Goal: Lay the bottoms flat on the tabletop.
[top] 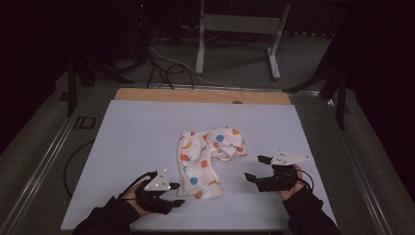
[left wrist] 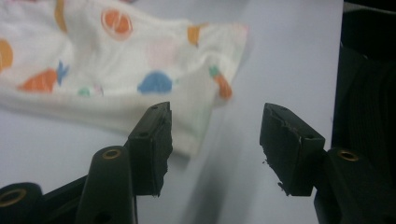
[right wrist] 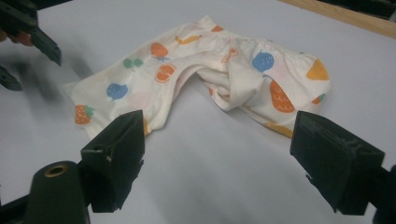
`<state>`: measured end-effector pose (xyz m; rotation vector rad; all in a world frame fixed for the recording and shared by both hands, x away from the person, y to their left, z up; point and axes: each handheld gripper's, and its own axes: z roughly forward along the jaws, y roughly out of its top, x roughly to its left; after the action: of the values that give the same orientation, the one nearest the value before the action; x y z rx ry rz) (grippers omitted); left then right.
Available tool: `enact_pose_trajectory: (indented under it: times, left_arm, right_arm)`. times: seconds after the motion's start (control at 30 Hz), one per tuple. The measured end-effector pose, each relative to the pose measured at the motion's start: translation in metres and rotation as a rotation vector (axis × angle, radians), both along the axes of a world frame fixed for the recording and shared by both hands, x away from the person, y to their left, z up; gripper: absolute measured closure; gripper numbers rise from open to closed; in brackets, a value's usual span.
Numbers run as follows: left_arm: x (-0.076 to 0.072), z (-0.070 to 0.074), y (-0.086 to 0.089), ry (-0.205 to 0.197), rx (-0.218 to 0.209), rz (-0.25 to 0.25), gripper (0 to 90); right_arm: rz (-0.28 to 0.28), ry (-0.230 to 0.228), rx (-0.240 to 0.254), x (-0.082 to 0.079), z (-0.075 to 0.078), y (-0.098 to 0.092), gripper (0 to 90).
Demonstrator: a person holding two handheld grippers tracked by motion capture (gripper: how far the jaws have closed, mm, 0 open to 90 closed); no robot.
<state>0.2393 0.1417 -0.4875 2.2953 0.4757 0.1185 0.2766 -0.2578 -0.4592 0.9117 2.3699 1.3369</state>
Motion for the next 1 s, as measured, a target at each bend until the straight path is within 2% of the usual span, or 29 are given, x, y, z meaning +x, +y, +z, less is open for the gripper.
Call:
enact_pose_trajectory:
  times: [0.07, 0.17, 0.33, 0.53, 0.63, 0.77, 0.87, 1.0]
  left_arm:
    - [-0.002, -0.004, 0.003, 0.01, 0.008, 0.001, 46.8]
    - [-0.003, -0.011, 0.001, 0.022, 0.026, -0.026, 50.2]
    - [-0.005, -0.015, -0.014, 0.019, 0.049, -0.106, 50.2]
    - [0.005, -0.023, -0.026, 0.025, 0.088, -0.135, 49.8]
    - [0.013, -0.025, -0.03, 0.02, 0.096, -0.129, 46.4]
    - [0.023, -0.025, -0.031, -0.003, 0.114, -0.118, 46.3]
    - [0.029, -0.026, -0.031, -0.004, 0.107, -0.109, 46.7]
    - [0.035, -0.026, -0.033, -0.027, 0.114, -0.105, 46.7]
  right_arm:
    - [0.003, 0.001, -0.002, 0.0, -0.001, 0.001, 18.0]
    - [0.009, 0.003, -0.005, 0.0, -0.002, 0.003, 18.0]
    - [0.018, 0.014, -0.01, 0.001, -0.004, 0.005, 18.0]
    - [0.017, 0.021, -0.009, 0.002, -0.005, 0.004, 18.0]
    - [0.015, 0.027, -0.008, 0.002, -0.006, 0.004, 18.0]
    - [0.013, 0.027, -0.009, 0.003, -0.006, 0.004, 18.0]
    - [0.012, 0.028, -0.008, 0.003, -0.006, 0.004, 18.0]
    - [0.011, 0.031, -0.008, 0.003, -0.006, 0.003, 18.0]
